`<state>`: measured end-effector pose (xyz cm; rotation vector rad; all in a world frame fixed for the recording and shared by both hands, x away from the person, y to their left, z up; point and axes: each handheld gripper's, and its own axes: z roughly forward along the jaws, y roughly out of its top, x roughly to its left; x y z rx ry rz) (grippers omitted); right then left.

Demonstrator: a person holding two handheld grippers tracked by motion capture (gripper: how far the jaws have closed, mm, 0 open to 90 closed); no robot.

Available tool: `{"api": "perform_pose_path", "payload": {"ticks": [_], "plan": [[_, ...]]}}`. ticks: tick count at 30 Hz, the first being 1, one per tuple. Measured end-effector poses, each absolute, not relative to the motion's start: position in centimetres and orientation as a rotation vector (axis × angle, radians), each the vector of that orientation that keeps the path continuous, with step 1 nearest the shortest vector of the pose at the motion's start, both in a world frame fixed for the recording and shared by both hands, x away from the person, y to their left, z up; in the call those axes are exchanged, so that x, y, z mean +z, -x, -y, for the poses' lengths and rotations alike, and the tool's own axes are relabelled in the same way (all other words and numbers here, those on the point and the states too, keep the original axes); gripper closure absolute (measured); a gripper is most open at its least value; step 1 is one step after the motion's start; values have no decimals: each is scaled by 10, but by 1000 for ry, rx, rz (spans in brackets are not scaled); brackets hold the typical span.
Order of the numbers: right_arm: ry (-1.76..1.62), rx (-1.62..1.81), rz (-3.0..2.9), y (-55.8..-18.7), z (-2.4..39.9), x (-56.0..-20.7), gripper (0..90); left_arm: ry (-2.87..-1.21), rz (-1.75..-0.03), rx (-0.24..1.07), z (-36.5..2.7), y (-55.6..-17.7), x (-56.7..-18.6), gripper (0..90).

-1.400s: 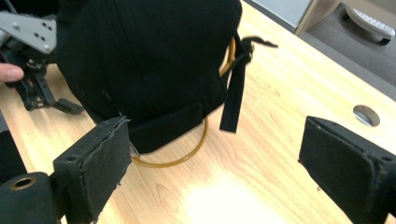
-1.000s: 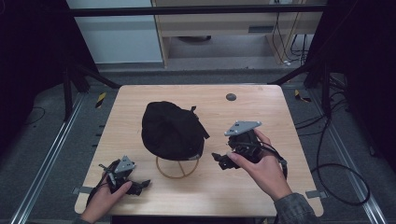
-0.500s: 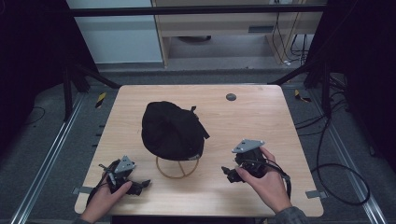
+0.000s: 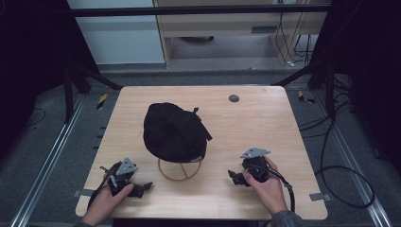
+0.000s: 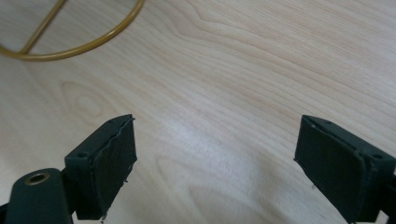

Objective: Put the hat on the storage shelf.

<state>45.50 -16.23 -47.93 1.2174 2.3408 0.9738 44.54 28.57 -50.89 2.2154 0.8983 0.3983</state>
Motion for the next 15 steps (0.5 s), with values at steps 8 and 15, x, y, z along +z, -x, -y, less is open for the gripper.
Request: {"api": "perform_pose_path", "payload": {"ticks": [8, 15], "plan": [[-1229, 918, -2326, -471, 142, -505, 90, -2215, -899, 399, -286, -445, -509, 0], [-1211, 980, -2273, -473, 141, -512, 46, -2217, -897, 399, -286, -445, -509, 0]]}}
